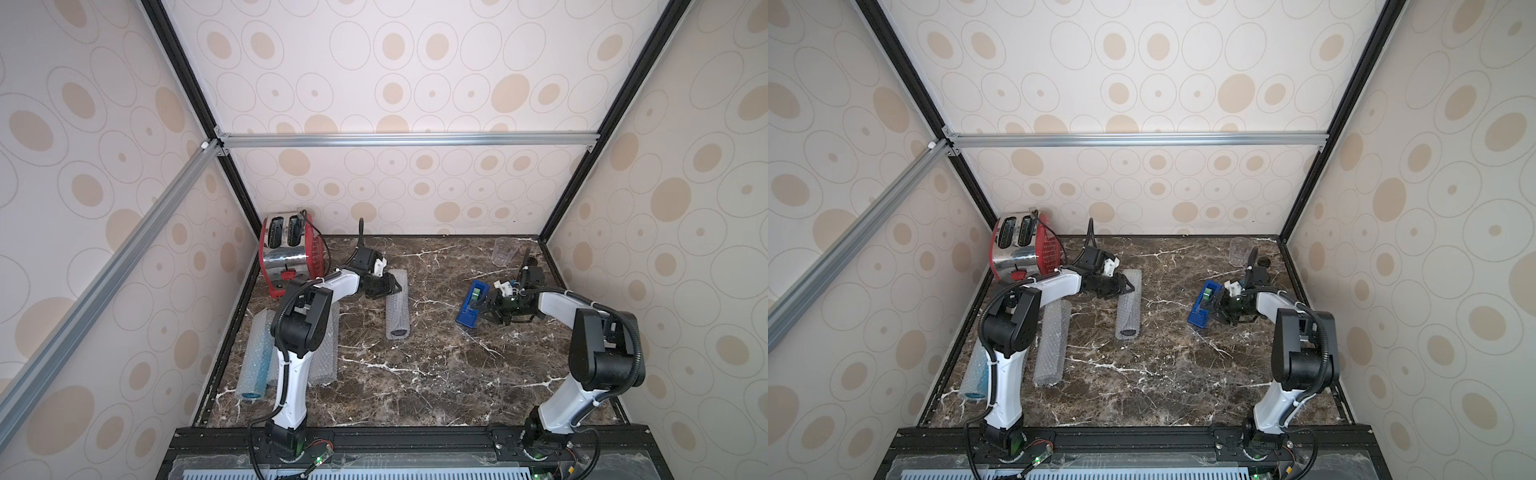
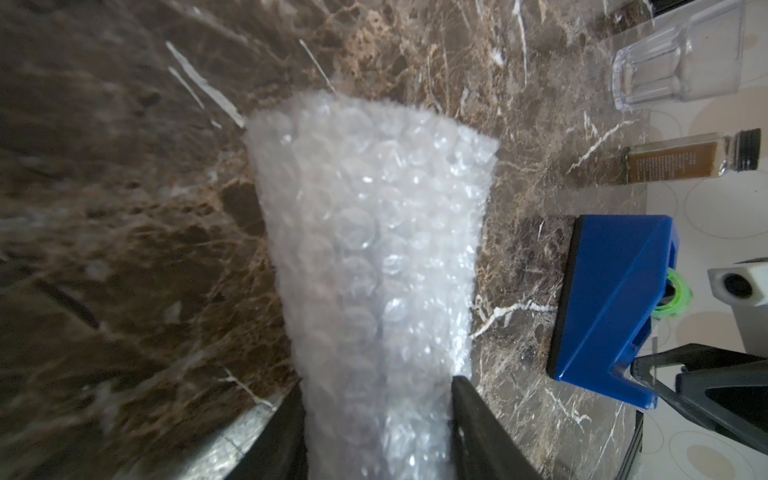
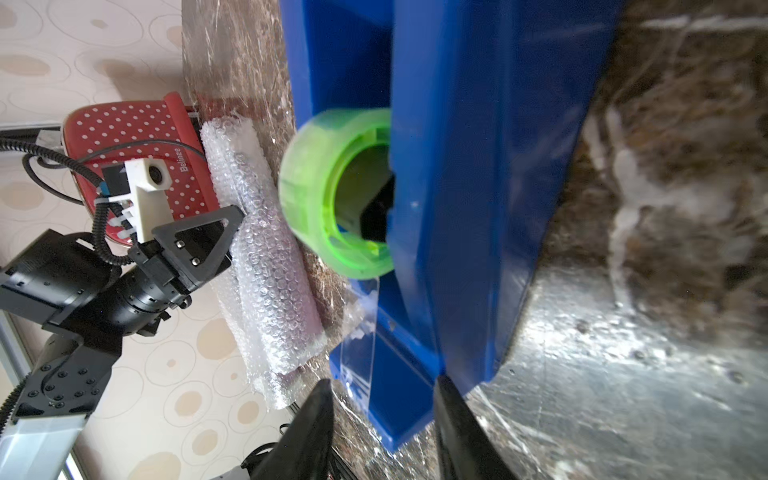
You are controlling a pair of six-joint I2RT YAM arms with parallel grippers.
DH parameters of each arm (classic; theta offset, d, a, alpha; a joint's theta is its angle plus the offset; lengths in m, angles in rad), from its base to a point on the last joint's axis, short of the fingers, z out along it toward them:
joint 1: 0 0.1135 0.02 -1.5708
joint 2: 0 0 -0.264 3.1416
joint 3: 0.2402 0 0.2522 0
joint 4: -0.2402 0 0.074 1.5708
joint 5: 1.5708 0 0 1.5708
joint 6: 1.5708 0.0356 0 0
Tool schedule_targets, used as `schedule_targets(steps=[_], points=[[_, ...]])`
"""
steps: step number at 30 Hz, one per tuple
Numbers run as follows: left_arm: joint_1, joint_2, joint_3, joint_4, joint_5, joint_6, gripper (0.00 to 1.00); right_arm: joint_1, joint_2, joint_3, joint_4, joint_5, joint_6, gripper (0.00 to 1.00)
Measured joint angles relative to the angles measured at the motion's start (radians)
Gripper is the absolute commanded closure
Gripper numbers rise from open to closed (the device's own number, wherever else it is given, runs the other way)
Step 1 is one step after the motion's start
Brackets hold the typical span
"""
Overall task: Wrap wine bottles in bubble wrap
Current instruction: Adjust the Tape Cutter at the center of the board, then tear off the tape using the Tape Cutter.
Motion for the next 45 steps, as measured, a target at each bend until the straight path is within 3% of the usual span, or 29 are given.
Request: schedule_targets(steps=[13,33,38,45], points=[[0.000,-0.003,-0.005,0.000,-0.002,0.000,0.49,0.000,0.011,-0.064,0.238,-0.032,0.158,0.76],[0.000,-0.005,-0.008,0.002,-0.003,0.000,0.49,0.013,0.021,-0.135,0.422,-0.041,0.273,0.84],[0.000,-0.005,-0.008,0.002,-0.003,0.000,0.49,0.016,0.021,-0.146,0.428,-0.038,0.290,1.00],[0.000,-0.005,-0.009,0.004,-0.002,0.000,0.49,0.019,0.021,-0.150,0.476,-0.057,0.365,1.00]])
